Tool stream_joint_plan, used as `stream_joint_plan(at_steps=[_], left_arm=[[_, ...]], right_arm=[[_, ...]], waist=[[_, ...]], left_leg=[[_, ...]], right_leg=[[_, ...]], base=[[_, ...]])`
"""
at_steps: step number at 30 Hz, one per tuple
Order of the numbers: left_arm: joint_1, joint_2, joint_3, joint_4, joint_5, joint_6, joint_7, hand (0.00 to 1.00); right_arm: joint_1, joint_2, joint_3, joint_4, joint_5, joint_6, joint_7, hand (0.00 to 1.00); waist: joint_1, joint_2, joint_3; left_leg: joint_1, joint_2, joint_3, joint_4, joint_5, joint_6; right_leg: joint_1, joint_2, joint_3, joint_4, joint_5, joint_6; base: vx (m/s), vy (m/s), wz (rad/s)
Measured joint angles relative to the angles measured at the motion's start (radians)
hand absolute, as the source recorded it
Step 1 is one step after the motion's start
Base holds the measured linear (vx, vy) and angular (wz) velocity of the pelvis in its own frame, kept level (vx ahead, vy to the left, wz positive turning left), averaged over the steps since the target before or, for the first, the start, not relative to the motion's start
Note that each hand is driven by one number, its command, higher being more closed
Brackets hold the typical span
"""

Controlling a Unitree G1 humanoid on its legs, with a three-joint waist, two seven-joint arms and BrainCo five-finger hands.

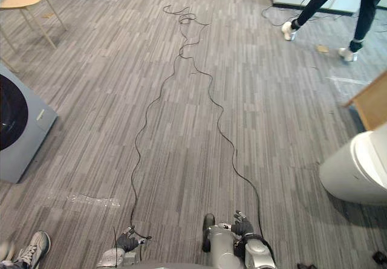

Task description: Organize washtable

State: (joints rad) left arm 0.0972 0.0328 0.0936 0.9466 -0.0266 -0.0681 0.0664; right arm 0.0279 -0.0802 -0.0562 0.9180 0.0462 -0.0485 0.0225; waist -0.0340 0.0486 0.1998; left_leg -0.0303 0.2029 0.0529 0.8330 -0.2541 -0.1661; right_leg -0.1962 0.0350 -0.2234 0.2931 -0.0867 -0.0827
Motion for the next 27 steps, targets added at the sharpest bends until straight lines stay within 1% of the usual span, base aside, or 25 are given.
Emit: stream_joint_plan(at_steps=[1,2,4,5,6,7,8,9,10,11,12,13,14,15,16,17,18,19,20,22,23,24,25,26,27], left_arm=[[-0.002,-0.001,0.007,-0.017,0.0,-0.001,0.0,0.0],[-0.007,0.009,0.006,-0.037,0.0,-0.001,0.0,0.0],[-0.012,0.01,0.006,-0.05,0.0,-0.004,0.0,0.0],[-0.027,0.011,0.004,-0.055,0.0,-0.01,0.0,0.0],[-0.035,0.013,0.001,-0.055,0.0,-0.01,0.0,0.0],[-0.046,0.013,-0.008,-0.055,0.0,-0.01,0.0,0.0],[-0.052,0.013,-0.019,-0.054,0.0,-0.012,0.0,0.0],[-0.049,0.011,-0.025,-0.054,0.0,-0.012,0.0,0.0],[-0.041,0.009,-0.034,-0.053,-0.001,-0.015,0.001,0.0],[-0.028,0.009,-0.045,-0.049,-0.005,-0.017,0.001,0.0],[-0.03,0.012,-0.045,-0.047,-0.003,-0.017,0.0,0.0],[-0.037,0.025,-0.05,-0.043,-0.003,-0.017,0.0,0.0],[-0.038,0.029,-0.06,-0.041,-0.003,-0.017,0.0,0.0],[-0.038,0.033,-0.063,-0.033,-0.003,-0.017,0.0,0.0],[-0.037,0.04,-0.064,-0.032,-0.003,-0.017,0.0,0.0],[-0.038,0.055,-0.072,-0.022,-0.002,-0.01,-0.001,0.0],[-0.038,0.064,-0.091,-0.008,-0.003,-0.003,-0.001,0.0],[-0.037,0.066,-0.097,-0.005,-0.003,-0.003,0.0,0.0],[-0.037,0.064,-0.102,-0.003,-0.004,-0.002,0.001,0.0],[-0.037,0.059,-0.103,-0.002,-0.007,-0.002,0.001,0.0],[-0.037,0.055,-0.106,0.0,-0.008,-0.002,0.0,0.0],[-0.037,0.054,-0.11,0.0,-0.008,-0.002,0.0,0.0],[-0.037,0.054,-0.114,0.001,-0.009,-0.002,0.0,0.0],[-0.034,0.051,-0.118,0.002,-0.009,-0.002,0.0,0.0],[-0.028,0.052,-0.121,0.004,-0.009,-0.002,0.0,0.0]], right_arm=[[0.0,0.005,0.006,-0.002,0.001,0.008,0.0,0.0],[0.002,0.02,0.006,-0.003,0.002,0.011,-0.001,0.0],[0.004,0.031,0.005,-0.001,0.002,0.011,-0.001,0.0],[0.003,0.039,0.003,-0.001,0.002,0.012,-0.002,0.0],[0.002,0.039,0.002,0.003,0.002,0.013,-0.002,0.0],[0.001,0.041,-0.005,0.01,0.003,0.013,-0.002,0.0],[-0.002,0.04,-0.005,0.011,0.003,0.013,-0.003,0.0],[-0.001,0.034,-0.005,0.011,0.003,0.013,-0.003,0.0],[-0.002,0.03,-0.003,0.016,0.002,0.013,-0.002,0.0],[0.003,0.033,-0.001,0.034,0.002,0.012,-0.002,0.0],[0.003,0.04,0.001,0.041,0.002,0.011,-0.003,0.0],[0.003,0.049,0.01,0.047,0.001,0.011,-0.001,0.0],[0.004,0.051,0.019,0.049,0.0,0.011,0.001,0.0],[0.004,0.05,0.018,0.048,-0.002,0.01,0.002,0.0],[0.005,0.051,0.018,0.047,-0.004,0.01,0.002,0.0],[0.003,0.053,0.019,0.04,-0.009,0.006,0.003,0.0],[-0.001,0.052,0.024,0.04,-0.01,0.006,0.004,0.0],[-0.001,0.05,0.028,0.039,-0.01,0.005,0.004,0.0],[-0.001,0.041,0.051,0.039,-0.009,-0.001,0.004,0.0],[-0.006,0.03,0.074,0.037,-0.009,-0.014,0.004,0.0],[-0.016,0.021,0.073,0.038,-0.009,-0.015,0.003,0.0],[-0.018,0.017,0.072,0.038,-0.009,-0.015,0.003,0.0],[-0.02,0.011,0.072,0.04,-0.01,-0.014,0.003,0.0],[-0.017,0.008,0.064,0.044,-0.006,-0.009,0.003,0.0],[-0.015,0.011,0.06,0.041,-0.006,-0.01,0.002,0.0]], waist=[[0.005,0.002,0.004],[0.012,-0.017,0.013],[0.017,-0.035,0.017],[0.029,-0.042,0.017],[0.034,-0.042,0.017],[0.049,-0.053,0.021],[0.052,-0.044,0.018],[0.053,-0.042,0.018],[0.056,-0.035,0.015],[0.056,-0.027,0.002],[0.059,-0.031,-0.004],[0.063,-0.061,-0.015],[0.065,-0.065,-0.018],[0.074,-0.072,-0.017],[0.074,-0.084,-0.016],[0.063,-0.096,-0.009],[0.05,-0.102,-0.007],[0.048,-0.102,-0.006],[0.049,-0.099,-0.005],[0.046,-0.09,-0.005],[0.042,-0.082,-0.002],[0.038,-0.082,-0.001],[0.032,-0.081,-0.001],[0.021,-0.08,0.0],[0.017,-0.08,0.0]], left_leg=[[-0.06,0.041,0.025,0.159,-0.006,0.004],[-0.105,0.049,0.045,0.211,-0.012,0.013],[-0.146,0.048,0.072,0.199,-0.017,0.022],[-0.229,0.031,0.107,0.067,-0.038,0.058],[-0.247,0.014,0.111,-0.012,-0.038,0.058],[-0.274,-0.032,0.102,-0.201,-0.03,0.059],[-0.291,-0.08,0.068,-0.391,0.012,0.059],[-0.289,-0.098,0.05,-0.482,0.057,0.059],[-0.291,-0.109,0.024,-0.566,0.14,0.076],[-0.279,-0.119,0.006,-0.538,0.255,0.144],[-0.279,-0.12,0.008,-0.512,0.251,0.161],[-0.276,-0.135,0.038,-0.48,0.197,0.17],[-0.266,-0.137,0.056,-0.469,0.169,0.179],[-0.23,-0.142,0.079,-0.469,0.135,0.195],[-0.203,-0.154,0.087,-0.478,0.119,0.199],[-0.143,-0.185,0.087,-0.493,0.084,0.221],[-0.079,-0.203,0.083,-0.509,0.061,0.24],[-0.043,-0.204,0.084,-0.522,0.051,0.245],[0.024,-0.202,0.082,-0.558,0.034,0.252],[0.082,-0.185,0.082,-0.603,0.017,0.247],[0.12,-0.173,0.077,-0.632,0.003,0.231],[0.137,-0.17,0.072,-0.644,-0.005,0.225],[0.167,-0.171,0.057,-0.661,-0.016,0.212],[0.209,-0.171,0.035,-0.679,-0.038,0.18],[0.236,-0.169,0.027,-0.678,-0.051,0.16]], right_leg=[[0.074,0.028,0.008,-0.032,-0.016,-0.018],[0.148,0.033,0.018,-0.072,-0.029,-0.027],[0.206,0.033,0.031,-0.117,-0.029,-0.028],[0.285,0.029,0.052,-0.196,-0.029,-0.027],[0.299,0.024,0.058,-0.21,-0.029,-0.026],[0.317,0.005,0.069,-0.231,-0.036,-0.013],[0.34,-0.011,0.082,-0.25,-0.046,0.003],[0.35,-0.013,0.089,-0.258,-0.052,0.013],[0.367,-0.011,0.103,-0.262,-0.07,0.042],[0.395,-0.017,0.133,-0.256,-0.104,0.08],[0.403,-0.029,0.148,-0.239,-0.123,0.087],[0.375,-0.063,0.169,-0.165,-0.154,0.111],[0.335,-0.075,0.18,-0.073,-0.163,0.126],[0.259,-0.091,0.2,0.123,-0.169,0.142],[0.216,-0.106,0.2,0.244,-0.163,0.168],[0.127,-0.146,0.194,0.478,-0.126,0.224],[0.081,-0.161,0.184,0.585,-0.159,0.201],[0.067,-0.169,0.163,0.59,-0.182,0.183],[0.031,-0.178,0.085,0.544,-0.217,0.146],[-0.05,-0.158,0.004,0.39,-0.232,0.137],[-0.116,-0.121,-0.01,0.205,-0.179,0.137],[-0.13,-0.109,-0.01,0.121,-0.14,0.137],[-0.138,-0.096,-0.005,0.004,-0.078,0.14],[-0.143,-0.08,0.015,-0.081,-0.011,0.129],[-0.144,-0.075,0.028,-0.085,0.008,0.114]], base=[[0.56,-0.205,-0.3],[0.54,-0.193,-0.25],[0.51,-0.171,-0.19],[0.52,-0.109,-0.25],[0.49,-0.001,-0.37],[0.4,0.086,-0.32],[0.39,0.108,-0.33],[0.31,0.114,-0.37],[0.41,0.225,-0.59],[0.42,0.246,-0.63],[0.54,0.278,-0.63],[0.44,0.207,-0.45],[0.52,0.27,-0.57],[0.41,0.245,-0.45],[0.41,0.246,-0.23],[0.43,0.197,0.13],[0.44,0.177,0.25],[0.44,0.131,0.22],[0.43,0.096,0.08],[0.47,0.076,0.03],[0.45,0.05,0.07],[0.62,0.037,0.19],[0.59,-0.022,0.42],[0.49,-0.027,0.48],[0.51,-0.077,0.68]])
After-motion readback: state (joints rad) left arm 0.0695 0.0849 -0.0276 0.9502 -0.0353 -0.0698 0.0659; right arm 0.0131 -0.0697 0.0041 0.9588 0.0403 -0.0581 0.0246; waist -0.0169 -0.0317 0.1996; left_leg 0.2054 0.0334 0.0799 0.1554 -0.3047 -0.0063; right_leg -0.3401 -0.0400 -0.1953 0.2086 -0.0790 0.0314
